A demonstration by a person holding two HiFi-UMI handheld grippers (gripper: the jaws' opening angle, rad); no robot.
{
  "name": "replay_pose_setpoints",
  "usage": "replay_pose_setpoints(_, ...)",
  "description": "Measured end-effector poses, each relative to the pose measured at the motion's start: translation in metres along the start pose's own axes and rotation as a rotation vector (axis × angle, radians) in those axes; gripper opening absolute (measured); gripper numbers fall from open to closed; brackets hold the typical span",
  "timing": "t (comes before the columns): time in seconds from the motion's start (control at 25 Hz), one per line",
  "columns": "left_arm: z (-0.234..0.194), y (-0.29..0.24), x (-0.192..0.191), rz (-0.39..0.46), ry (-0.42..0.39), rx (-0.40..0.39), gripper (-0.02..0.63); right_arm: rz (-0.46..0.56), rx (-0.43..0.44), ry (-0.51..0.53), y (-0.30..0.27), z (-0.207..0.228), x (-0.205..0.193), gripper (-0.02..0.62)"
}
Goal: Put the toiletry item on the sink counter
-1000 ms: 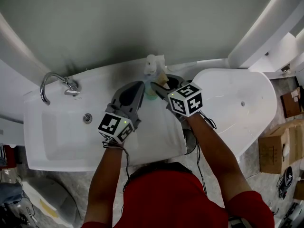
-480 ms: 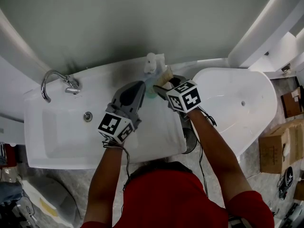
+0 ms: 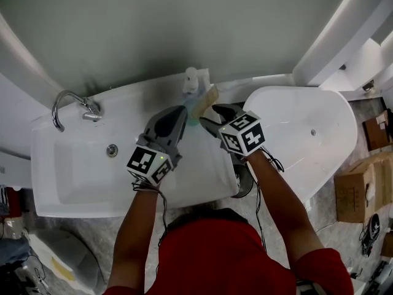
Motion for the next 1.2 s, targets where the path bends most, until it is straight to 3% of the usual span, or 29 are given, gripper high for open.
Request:
replay_pose_setpoints(0.08,0.005,-0.001,-0.002,-0.004,0.0,-0.006,0.017,0.031,0.014,0.02,0.008,-0.011,0.004,0.233)
replay_pose_setpoints(0.2,0.013,-0.001,-0.004,-0.008,-0.003,-0.017,0.017,0.141,0.014,0.091,0.027,-0.026,0.022,0.073)
replay_pose_setpoints(0.28,0.018,-0.001,-0.004,-0.007,-0.001,-0.022,0.017,0.222,0.037,0.144,0.038,-0.038,0.035,0.044)
replay_pose_setpoints(0.6,0.035,0.004,0.004,0.006,-0.008,-0.054,0.017,0.458,0.117,0.178,0.068,-0.061,0.064,0.031)
replay_pose_setpoints(1.2,0.045,0.013,0.01,0.006,-0.034,-0.045,0.017,0.543,0.147,0.197,0.079,-0.072,0.066,0.029)
Point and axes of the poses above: the fingertips, and each gripper's own axes: y backward along the fingers, z to its right, x out of its top, the point moved 1 cm from there along y, backward along the fingers, and after that the axes turned 8 degrees about x, right-handed, at the moved point
